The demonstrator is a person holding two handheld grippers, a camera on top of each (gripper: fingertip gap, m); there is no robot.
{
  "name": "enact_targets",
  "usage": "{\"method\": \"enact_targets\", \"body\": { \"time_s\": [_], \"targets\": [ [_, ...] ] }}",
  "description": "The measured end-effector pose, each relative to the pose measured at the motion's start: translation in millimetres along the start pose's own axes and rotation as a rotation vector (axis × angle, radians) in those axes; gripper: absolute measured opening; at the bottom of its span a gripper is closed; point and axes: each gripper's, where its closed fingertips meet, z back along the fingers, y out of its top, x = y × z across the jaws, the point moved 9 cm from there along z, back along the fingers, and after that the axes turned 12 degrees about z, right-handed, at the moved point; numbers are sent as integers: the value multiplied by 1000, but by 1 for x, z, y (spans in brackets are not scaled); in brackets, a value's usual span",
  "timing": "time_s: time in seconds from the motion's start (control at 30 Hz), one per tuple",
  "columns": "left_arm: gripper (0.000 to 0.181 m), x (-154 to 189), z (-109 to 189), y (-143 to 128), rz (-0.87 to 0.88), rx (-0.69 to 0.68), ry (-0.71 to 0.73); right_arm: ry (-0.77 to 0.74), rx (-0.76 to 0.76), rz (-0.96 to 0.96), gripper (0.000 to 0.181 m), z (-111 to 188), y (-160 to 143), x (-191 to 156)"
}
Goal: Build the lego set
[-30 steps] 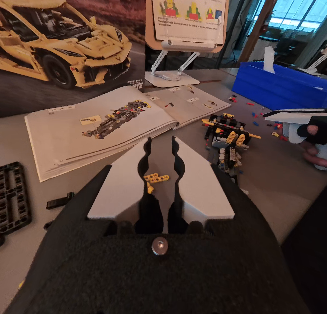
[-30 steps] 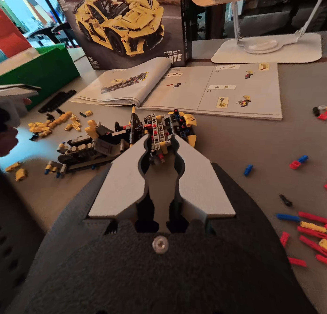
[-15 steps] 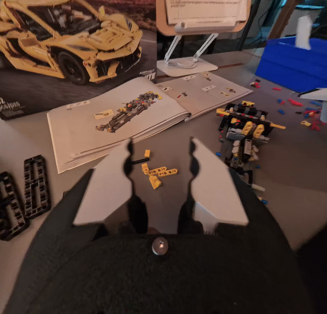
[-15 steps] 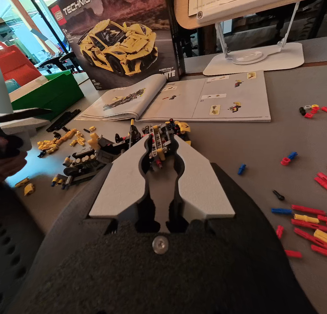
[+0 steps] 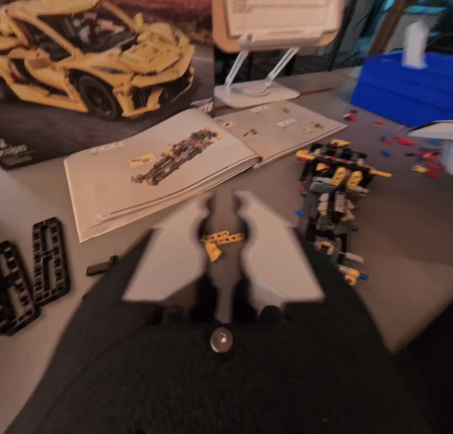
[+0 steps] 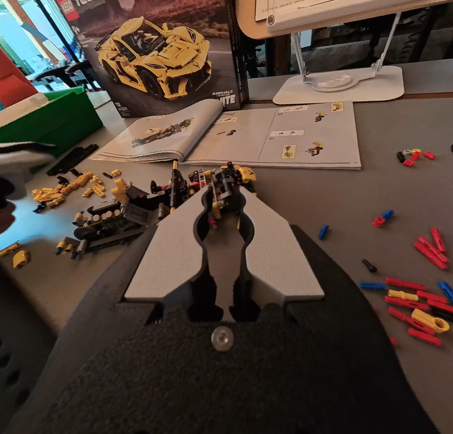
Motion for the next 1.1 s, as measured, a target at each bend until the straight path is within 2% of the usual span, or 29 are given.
{"method": "enact_targets", "body": {
  "time_s": [0.03,0.17,0.33,0.37,0.4,0.47,0.57,0.77,0.83,0.97,1.03,1.1],
  "targets": [
    [0,2,4,1,-1,42,-45,-12,-18,9,17,-2,-1,1],
    [0,-7,6,4,81,65,-60,14,-47,-8,17,-5,-3,0],
    [1,-15,1,1,145,35,-43,-26,-73,12,17,-12,1,12],
    [8,-16,-1,0,150,26,-40,-44,-66,25,18,-12,3,17],
    [27,-16,-3,0,154,12,-37,-62,-56,40,20,-13,7,23],
    [52,-15,-8,-2,147,-23,-29,-87,-64,93,31,-13,12,35],
    [84,-11,-13,-3,104,-55,7,-144,-170,138,37,1,10,56],
    [82,-6,-19,-6,18,-51,43,-184,-433,49,40,53,-9,108],
    [81,-6,-21,-7,18,-62,35,-217,-439,55,40,59,-14,119],
    [80,-8,-22,-9,66,-82,10,-175,-441,75,38,45,-17,126],
    [78,-11,-22,-8,87,-75,13,-168,-483,104,28,35,-21,129],
    [75,-13,-22,-9,102,-79,14,-182,-526,125,25,27,-24,133]
  ]
}}
